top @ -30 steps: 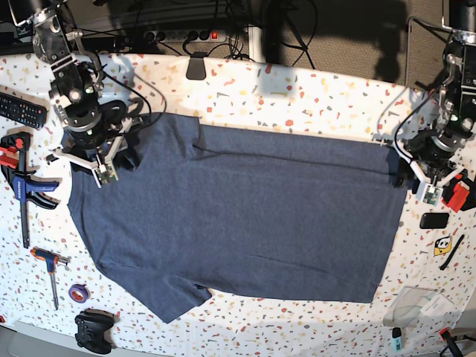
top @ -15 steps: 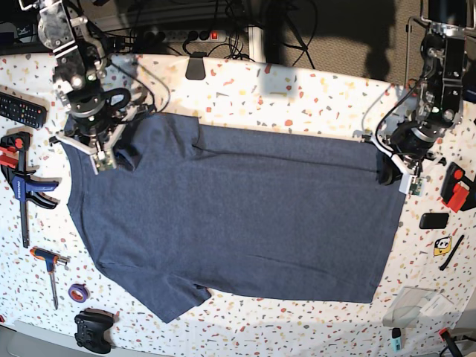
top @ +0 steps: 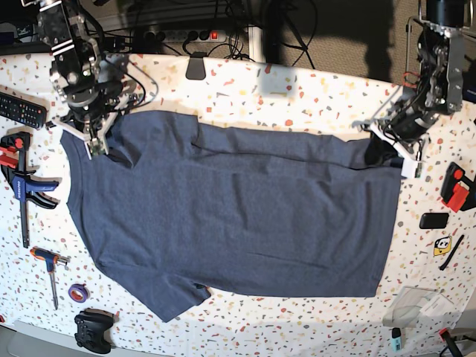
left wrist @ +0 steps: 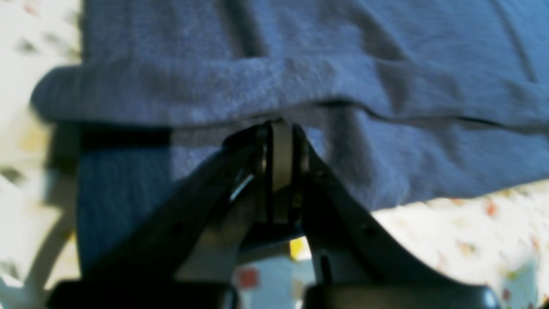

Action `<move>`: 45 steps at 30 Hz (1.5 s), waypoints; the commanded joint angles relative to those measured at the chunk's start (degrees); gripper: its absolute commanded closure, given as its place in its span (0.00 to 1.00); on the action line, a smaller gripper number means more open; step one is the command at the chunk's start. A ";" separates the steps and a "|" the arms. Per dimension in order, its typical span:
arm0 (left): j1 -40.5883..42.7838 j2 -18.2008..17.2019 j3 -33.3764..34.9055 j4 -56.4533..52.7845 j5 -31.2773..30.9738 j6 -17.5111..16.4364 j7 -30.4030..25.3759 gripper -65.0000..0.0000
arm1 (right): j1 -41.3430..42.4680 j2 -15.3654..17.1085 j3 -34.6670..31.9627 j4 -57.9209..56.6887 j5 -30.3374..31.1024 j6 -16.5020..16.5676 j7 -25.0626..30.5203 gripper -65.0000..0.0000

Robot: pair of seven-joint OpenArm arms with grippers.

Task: Fold the T-shirt properly
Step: 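Regrasp the shirt edges with both grippers and fold them inward, then move the left gripper along the shirt side toward the hem and grasp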

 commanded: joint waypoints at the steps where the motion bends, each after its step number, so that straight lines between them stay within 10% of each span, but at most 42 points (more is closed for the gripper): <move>1: 1.31 -0.79 0.28 0.31 1.75 -0.07 4.46 1.00 | -1.20 0.66 0.28 1.40 -0.20 0.52 -0.63 1.00; 33: 12.15 -4.98 -5.38 18.18 2.25 -1.73 7.02 1.00 | -16.15 0.66 9.84 13.14 -2.75 0.24 -1.07 1.00; 45: 5.70 -7.63 -6.12 24.02 3.34 0.92 5.70 0.68 | -11.19 0.66 17.53 15.02 1.49 0.26 -0.68 1.00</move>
